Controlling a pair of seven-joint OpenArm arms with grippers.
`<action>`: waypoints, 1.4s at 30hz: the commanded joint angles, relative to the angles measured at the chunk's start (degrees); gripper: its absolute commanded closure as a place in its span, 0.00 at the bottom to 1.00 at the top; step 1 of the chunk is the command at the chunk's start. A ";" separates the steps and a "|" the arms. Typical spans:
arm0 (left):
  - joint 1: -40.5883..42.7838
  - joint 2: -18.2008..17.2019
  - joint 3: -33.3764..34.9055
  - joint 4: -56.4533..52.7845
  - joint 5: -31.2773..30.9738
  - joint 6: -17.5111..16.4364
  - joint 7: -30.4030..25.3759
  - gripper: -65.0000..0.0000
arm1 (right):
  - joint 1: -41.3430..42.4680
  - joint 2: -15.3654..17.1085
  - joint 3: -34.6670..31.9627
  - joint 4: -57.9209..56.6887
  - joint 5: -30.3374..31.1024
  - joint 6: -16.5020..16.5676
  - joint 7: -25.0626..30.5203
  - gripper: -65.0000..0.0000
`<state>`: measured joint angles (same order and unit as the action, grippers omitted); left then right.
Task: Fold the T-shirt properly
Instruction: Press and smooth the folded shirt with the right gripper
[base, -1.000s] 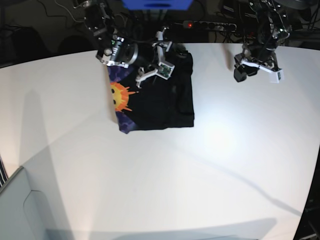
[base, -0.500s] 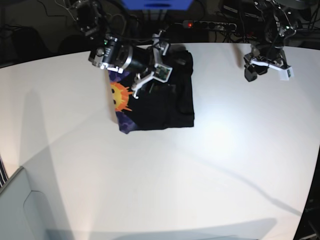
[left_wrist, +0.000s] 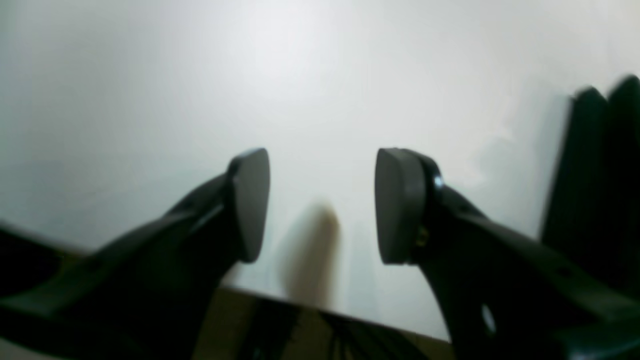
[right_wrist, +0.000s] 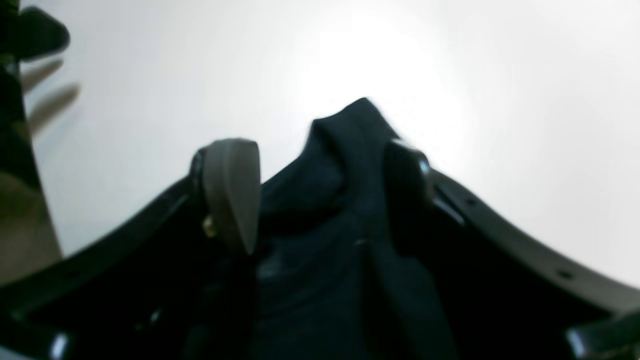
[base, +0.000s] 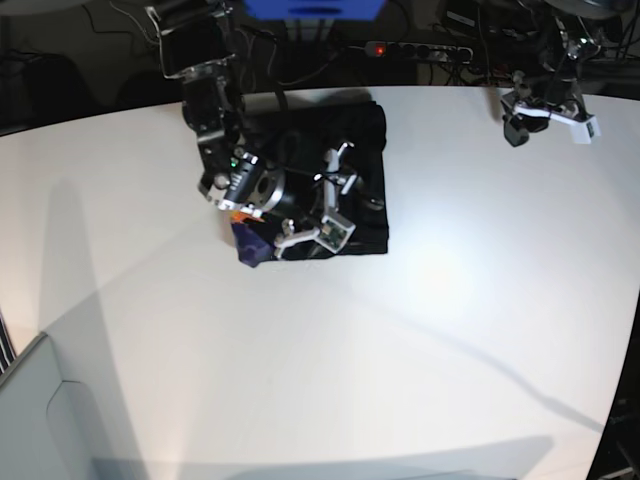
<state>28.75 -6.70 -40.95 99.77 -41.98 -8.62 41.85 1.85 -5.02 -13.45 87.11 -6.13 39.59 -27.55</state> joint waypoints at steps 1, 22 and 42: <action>0.21 -0.64 -0.33 0.94 -0.79 -0.39 -0.75 0.50 | 1.01 -1.09 -0.57 0.05 1.16 0.41 1.57 0.42; -0.05 -0.64 -1.29 0.94 -0.79 -0.39 -0.75 0.50 | 3.91 -2.41 -1.01 -12.17 1.16 -5.70 9.31 0.61; -1.81 -0.11 0.11 6.48 -0.88 -0.39 -0.75 0.50 | 0.13 -0.04 -9.54 -6.01 1.16 -5.70 8.78 0.79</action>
<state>26.68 -6.39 -40.64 105.45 -42.22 -8.64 41.76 1.28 -4.73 -22.98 79.92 -5.96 34.33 -20.27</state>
